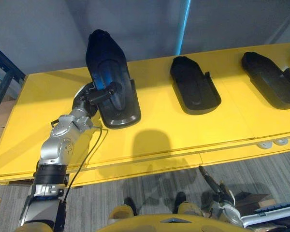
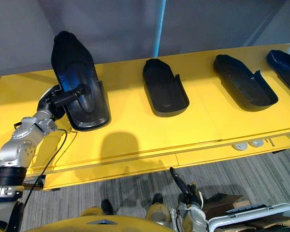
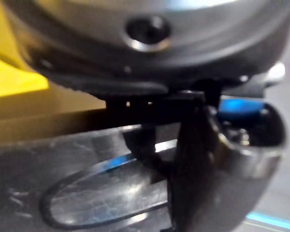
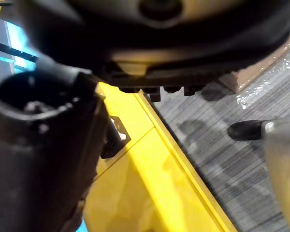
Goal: Walk over and take three plastic housings, then place them on the shelf
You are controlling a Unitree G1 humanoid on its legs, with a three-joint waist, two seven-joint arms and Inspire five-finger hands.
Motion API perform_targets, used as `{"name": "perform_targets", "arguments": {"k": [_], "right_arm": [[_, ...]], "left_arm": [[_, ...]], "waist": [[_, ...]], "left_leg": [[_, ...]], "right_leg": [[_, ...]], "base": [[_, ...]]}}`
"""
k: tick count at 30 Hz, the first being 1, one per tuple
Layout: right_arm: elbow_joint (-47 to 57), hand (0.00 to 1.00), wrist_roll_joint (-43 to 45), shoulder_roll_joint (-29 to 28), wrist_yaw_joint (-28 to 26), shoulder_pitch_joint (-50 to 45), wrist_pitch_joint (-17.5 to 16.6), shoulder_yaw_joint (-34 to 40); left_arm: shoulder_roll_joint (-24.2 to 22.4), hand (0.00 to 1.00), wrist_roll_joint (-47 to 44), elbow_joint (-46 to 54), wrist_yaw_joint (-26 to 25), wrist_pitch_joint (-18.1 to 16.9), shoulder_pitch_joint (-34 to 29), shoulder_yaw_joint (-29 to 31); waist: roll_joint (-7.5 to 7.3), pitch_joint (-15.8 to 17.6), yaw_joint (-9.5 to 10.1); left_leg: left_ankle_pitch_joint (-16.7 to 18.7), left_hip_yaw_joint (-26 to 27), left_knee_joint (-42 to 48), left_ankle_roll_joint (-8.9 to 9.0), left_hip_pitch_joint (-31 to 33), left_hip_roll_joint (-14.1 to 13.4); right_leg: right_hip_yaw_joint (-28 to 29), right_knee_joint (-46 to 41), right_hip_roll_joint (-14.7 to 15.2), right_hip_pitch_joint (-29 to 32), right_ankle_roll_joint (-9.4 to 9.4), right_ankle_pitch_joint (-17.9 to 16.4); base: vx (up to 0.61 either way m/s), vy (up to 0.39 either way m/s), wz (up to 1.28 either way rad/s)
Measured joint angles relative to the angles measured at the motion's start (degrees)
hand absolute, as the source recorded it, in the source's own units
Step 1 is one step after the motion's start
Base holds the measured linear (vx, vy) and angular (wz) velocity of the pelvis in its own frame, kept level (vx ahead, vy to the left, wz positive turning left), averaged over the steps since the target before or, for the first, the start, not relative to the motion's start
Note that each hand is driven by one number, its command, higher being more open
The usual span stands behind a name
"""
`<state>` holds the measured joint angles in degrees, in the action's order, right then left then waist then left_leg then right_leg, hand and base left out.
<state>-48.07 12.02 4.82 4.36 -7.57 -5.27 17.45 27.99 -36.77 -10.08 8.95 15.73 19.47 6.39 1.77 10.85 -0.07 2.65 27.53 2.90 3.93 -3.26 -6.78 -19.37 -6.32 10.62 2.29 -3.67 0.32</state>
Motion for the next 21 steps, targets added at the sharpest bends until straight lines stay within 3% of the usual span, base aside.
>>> {"name": "perform_targets", "arguments": {"k": [11,12,21], "right_arm": [[-0.05,1.00,-0.32,0.82,0.04,1.15,-0.01,-0.06],[-0.05,1.00,-0.32,0.99,0.05,1.55,-0.01,-0.05],[0.00,1.00,-0.30,1.38,0.06,2.20,-0.04,-0.10]], "left_arm": [[3.04,0.00,-0.57,-6.22,1.82,4.49,5.31,1.51],[3.66,1.00,-0.48,-6.36,2.30,4.72,5.52,1.46],[4.56,1.00,8.88,-8.78,4.05,5.83,8.75,0.95]], "waist": [[-0.65,2.33,-0.12],[-0.70,2.37,-0.22],[-0.53,2.56,-0.34]], "left_leg": [[-0.06,0.96,0.88,-0.10,1.88,-0.14],[-0.03,0.96,0.90,-0.08,1.87,-0.15],[1.07,1.37,2.90,0.23,2.43,-1.20]], "right_leg": [[1.49,-0.66,-0.01,2.59,-0.29,0.28],[1.50,-0.66,-0.02,2.58,-0.29,0.28],[2.12,-0.63,-0.67,2.52,-0.26,0.27]], "base": [[-0.01,0.000,-0.04],[0.00,0.000,0.00],[-0.01,-0.003,-0.03]]}}
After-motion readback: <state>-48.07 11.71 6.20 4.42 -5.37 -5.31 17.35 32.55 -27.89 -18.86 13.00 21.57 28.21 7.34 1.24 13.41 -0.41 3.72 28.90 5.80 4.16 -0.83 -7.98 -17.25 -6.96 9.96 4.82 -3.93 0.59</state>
